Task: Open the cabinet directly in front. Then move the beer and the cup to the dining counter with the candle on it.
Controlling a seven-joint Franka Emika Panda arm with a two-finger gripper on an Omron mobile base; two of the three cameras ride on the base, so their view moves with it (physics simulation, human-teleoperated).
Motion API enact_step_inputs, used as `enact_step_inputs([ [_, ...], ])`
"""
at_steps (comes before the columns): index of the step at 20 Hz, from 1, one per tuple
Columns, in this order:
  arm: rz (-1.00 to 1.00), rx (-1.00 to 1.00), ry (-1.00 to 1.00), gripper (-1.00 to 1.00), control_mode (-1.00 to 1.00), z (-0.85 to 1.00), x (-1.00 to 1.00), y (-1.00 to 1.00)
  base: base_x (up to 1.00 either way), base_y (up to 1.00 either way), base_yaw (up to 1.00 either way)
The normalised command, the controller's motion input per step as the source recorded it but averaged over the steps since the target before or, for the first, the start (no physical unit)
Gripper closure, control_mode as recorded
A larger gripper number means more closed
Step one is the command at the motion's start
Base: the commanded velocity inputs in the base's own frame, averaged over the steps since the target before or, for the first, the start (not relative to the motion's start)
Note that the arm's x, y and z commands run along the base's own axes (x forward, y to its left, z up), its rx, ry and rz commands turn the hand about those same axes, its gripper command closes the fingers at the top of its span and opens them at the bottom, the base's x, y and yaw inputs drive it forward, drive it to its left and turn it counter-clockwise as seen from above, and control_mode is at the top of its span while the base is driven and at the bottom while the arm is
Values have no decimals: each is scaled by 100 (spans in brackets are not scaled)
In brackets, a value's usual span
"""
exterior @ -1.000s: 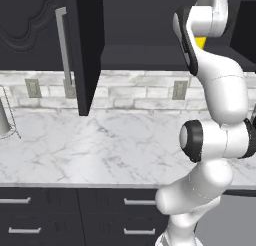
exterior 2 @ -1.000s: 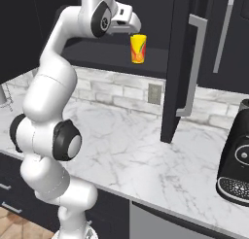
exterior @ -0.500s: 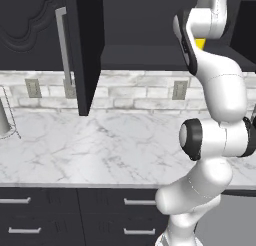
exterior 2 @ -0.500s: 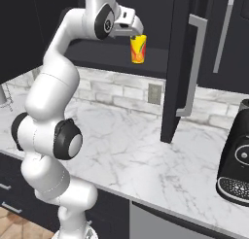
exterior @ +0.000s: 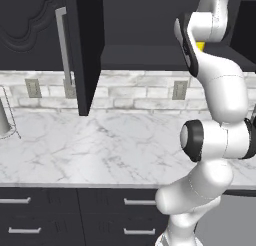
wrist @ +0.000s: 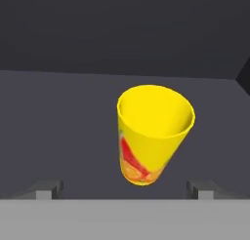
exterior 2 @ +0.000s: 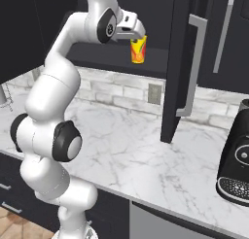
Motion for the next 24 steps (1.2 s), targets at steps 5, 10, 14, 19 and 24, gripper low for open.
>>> enact_step_inputs([
  [5, 0, 3, -5, -100, -100, 0, -12, -45, 0, 0, 0],
  [10, 0, 0, -2, -100, -100, -1, -6, -32, 0, 0, 0],
  [14, 0, -2, 0, -100, -100, -16, -3, 0, 0, 0, 0],
  [19, 0, -2, 0, -100, -100, -35, -17, 0, 0, 0, 0],
  [24, 0, 4, 0, -100, -100, -16, 0, 3, 0, 0, 0],
])
